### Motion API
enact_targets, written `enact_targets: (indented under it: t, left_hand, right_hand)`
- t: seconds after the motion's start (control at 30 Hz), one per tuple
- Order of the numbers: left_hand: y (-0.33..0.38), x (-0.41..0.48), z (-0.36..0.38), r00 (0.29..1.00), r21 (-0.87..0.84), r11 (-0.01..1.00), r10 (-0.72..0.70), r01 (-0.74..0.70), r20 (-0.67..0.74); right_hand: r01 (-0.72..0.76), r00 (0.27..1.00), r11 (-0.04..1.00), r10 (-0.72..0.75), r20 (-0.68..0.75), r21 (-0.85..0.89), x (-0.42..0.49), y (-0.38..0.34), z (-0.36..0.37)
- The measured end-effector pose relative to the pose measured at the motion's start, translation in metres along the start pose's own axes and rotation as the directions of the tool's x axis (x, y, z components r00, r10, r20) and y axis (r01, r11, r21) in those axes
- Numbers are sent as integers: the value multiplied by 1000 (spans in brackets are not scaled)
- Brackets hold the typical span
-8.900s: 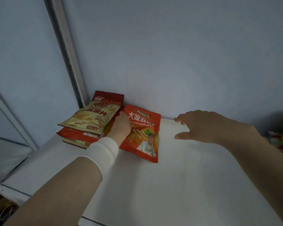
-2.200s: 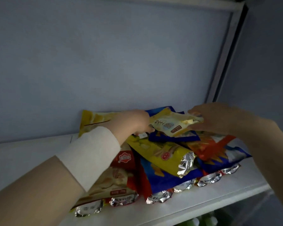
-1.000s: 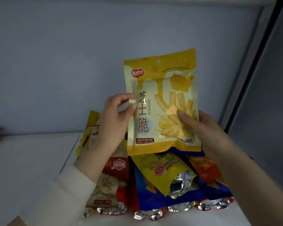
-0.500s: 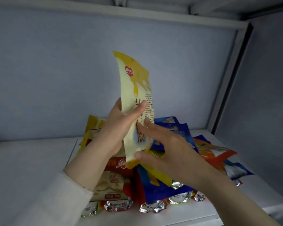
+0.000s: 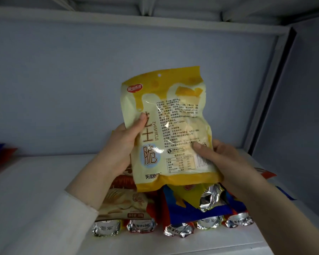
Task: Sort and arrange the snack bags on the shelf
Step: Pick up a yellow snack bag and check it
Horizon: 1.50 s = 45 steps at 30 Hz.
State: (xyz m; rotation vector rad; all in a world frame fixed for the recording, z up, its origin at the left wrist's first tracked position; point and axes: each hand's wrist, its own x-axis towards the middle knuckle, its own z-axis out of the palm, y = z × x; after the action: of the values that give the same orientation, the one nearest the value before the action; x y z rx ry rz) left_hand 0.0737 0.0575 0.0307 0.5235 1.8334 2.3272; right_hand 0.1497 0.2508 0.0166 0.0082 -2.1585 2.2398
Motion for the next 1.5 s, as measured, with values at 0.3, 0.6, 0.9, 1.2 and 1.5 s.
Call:
enact_targets:
  t: [0.3,0.6,0.9,1.2,1.5]
  left_hand:
    - [5,-10,12,996,265,963,26,-48,83]
    - [4,-4,-16,994,164,986,1,18,-111]
    - [8,-12,-121,926,119,980,-108,161,-362]
    - [24,-8,-297,869,260,933,-95,247,-486]
    - [68,-3,-528,842,305,859,-229,411,-488]
  right_hand:
    - [201,862,462,-503,-68,-864,8,-8,38]
    - [352,935,315,-160,316,-882,2,-21,74]
    - [432,891,245,35,453,-868,46,-29,114]
    - [466,882,-64,115,458,-882,117,0,248]
    - [451,886,-52,150,439,-891,192,27,458]
